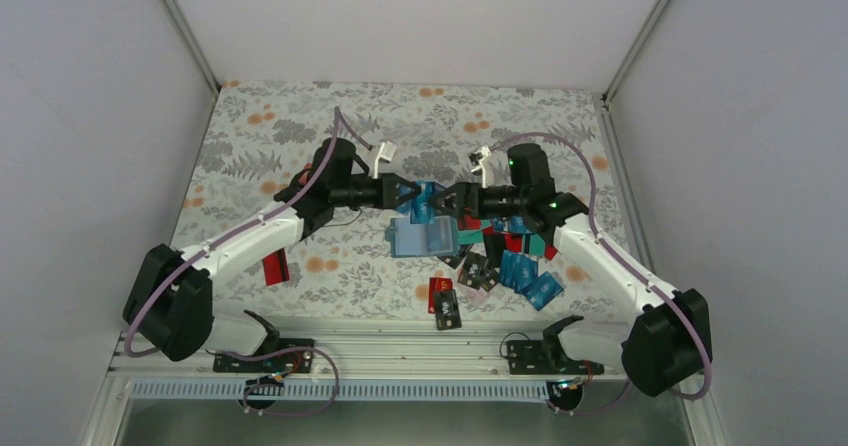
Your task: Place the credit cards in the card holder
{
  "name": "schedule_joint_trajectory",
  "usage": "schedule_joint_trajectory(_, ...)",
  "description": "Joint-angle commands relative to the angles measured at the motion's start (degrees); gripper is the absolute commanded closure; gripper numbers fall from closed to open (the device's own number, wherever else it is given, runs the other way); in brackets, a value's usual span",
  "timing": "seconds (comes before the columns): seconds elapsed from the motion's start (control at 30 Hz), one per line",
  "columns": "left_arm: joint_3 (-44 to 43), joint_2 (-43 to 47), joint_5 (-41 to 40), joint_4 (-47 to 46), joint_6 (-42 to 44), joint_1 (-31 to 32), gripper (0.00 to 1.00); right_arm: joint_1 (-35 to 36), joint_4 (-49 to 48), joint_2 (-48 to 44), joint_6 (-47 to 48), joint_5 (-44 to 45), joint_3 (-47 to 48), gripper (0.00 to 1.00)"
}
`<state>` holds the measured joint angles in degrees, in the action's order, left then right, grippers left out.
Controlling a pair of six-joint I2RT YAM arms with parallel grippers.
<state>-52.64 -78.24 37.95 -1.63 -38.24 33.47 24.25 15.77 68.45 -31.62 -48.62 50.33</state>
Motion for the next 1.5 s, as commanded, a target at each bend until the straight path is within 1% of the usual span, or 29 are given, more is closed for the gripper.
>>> schedule_joint_trajectory(0.0, -3.79, 1.16, 4.34, -2.82, -1.37, -0.25, 0.98, -1.80, -9.58, -2.84, -2.29, -9.06, -0.13, 0.25)
schedule_joint_trajectory(0.1, -5.00, 1.10, 5.29, -3.63, -1.91, -0.23, 0.98, -2.21, -10.32, -2.92, -2.92, -10.77, -0.04, 0.30)
schedule_joint_trajectory(0.3, -5.63, 2.34, 6.86, -5.42, -3.05, -0.21, 0.98, -2.92, -9.88, -3.51, -2.39, -11.52, -0.34, 0.34)
schedule_joint_trajectory(0.5, -6.12, 4.12, 7.04, -5.41, -3.36, -0.25, 0.97, -3.52, -8.98, -4.11, -1.89, -11.74, -0.69, 0.36)
schedule_joint_trajectory(0.7, -6.80, 5.39, 5.82, -3.14, -2.64, -0.23, 0.98, -4.83, -7.44, -5.16, -0.47, -12.67, -0.49, 0.36)
schedule_joint_trajectory(1.03, -6.31, 4.92, 6.81, -6.47, -4.54, -0.15, 0.98, -4.91, -13.98, -4.70, -3.08, -18.98, -0.57, 0.51)
schedule_joint_trajectory(1.13, -5.69, 4.85, 7.33, -8.27, -5.63, -0.09, 0.98, -4.71, -16.12, -4.17, -4.57, -19.88, -1.34, 0.60)
schedule_joint_trajectory(1.23, -5.30, 4.89, 7.37, -9.36, -6.18, -0.15, 0.98, -4.60, -16.83, -3.98, -4.77, -20.17, -1.77, 0.64)
schedule_joint_trajectory(1.33, -4.97, 4.77, 7.53, -10.32, -6.70, -0.07, 0.98, -4.27, -17.34, -3.32, -5.01, -20.78, -1.20, 0.65)
schedule_joint_trajectory(1.47, -4.54, 4.50, 7.50, -10.93, -7.16, -0.06, 0.98, -4.07, -18.03, -2.56, -5.04, -21.35, -0.63, 0.72)
